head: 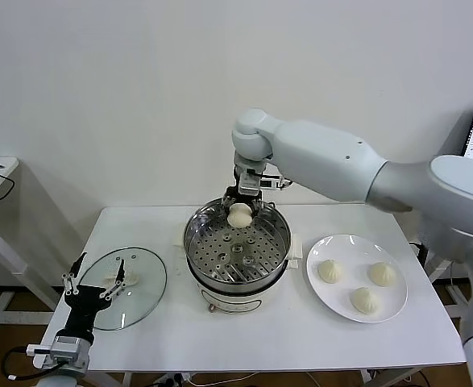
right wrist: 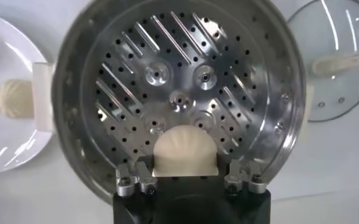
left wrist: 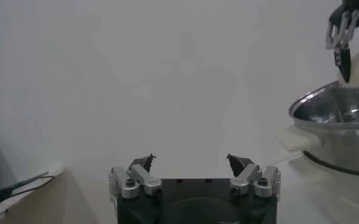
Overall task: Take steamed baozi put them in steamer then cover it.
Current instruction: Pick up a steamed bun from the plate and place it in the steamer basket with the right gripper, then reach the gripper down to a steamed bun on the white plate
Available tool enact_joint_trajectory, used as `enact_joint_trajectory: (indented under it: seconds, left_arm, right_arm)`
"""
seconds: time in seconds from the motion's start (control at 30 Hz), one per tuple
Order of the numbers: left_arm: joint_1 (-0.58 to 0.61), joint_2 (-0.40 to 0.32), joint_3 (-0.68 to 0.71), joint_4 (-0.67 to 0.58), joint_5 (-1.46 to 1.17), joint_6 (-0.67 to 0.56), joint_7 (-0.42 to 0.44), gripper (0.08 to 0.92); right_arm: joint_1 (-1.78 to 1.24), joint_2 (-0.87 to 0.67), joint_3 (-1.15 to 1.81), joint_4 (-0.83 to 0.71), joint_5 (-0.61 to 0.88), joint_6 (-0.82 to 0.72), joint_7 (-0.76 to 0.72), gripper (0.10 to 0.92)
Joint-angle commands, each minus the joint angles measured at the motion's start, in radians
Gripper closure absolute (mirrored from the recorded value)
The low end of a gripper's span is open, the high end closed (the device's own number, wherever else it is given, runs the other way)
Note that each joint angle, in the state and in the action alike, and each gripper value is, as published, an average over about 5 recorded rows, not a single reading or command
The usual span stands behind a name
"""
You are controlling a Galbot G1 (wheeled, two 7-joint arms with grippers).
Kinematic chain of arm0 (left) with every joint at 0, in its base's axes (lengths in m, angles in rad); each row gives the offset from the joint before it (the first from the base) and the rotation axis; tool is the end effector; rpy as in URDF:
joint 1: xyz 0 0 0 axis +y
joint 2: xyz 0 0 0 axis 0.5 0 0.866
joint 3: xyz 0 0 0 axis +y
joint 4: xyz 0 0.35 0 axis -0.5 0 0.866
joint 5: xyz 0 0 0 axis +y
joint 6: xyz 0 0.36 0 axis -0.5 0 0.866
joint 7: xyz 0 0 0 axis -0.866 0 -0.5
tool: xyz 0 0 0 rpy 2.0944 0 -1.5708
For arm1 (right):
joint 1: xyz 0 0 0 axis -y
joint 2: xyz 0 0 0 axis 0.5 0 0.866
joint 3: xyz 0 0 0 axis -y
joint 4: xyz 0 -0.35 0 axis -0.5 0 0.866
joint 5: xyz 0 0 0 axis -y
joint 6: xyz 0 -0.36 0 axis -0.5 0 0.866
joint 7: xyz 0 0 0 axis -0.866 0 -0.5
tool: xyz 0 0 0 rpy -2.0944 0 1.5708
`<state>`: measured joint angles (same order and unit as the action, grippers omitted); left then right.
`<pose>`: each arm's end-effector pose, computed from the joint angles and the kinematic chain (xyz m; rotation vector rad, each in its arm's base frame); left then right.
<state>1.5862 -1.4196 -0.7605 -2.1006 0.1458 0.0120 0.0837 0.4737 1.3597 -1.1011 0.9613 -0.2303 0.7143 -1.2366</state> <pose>0.1795 0.0974 -0.2882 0.0733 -3.0520 -0.6088 0.6040 0.1717 -0.0461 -2.0571 0.2132 -2.3249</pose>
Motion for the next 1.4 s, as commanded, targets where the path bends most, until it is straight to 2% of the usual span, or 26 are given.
enact_joint_trajectory:
  seconds: [0.03,0.6,0.8,0.9,1.17,1.4]
  left_arm:
    - [0.001,0.0,-0.003,-0.001,-0.002,-0.001,0.001,0.177]
    - [0.001,-0.002,-0.004,-0.001,-0.005,-0.002,0.002,0.177]
    - [0.003,0.0,-0.005,-0.002,-0.005,-0.001,0.002,0.177]
    - [0.005,0.002,-0.005,-0.002,-0.004,-0.001,0.001,0.177]
    - [0.009,0.001,0.009,-0.012,0.001,0.001,-0.002,0.177]
    - [0.02,0.0,0.016,-0.026,0.007,0.001,-0.004,0.177]
  right_arm:
    - [-0.071,0.046,0.047,-0.14,-0.063,0.04,0.003,0.355]
    - [-0.102,0.082,0.069,-0.195,-0.095,0.03,0.028,0.353]
    - [-0.084,0.052,0.061,-0.139,-0.037,-0.012,0.024,0.242]
    - [-0.036,-0.011,0.039,-0.05,0.057,-0.063,0.007,0.208]
    - [0.198,-0.288,-0.05,0.187,0.335,-0.245,-0.051,0.203]
    - [0.247,-0.602,-0.158,0.369,0.518,-0.642,-0.063,0.203]
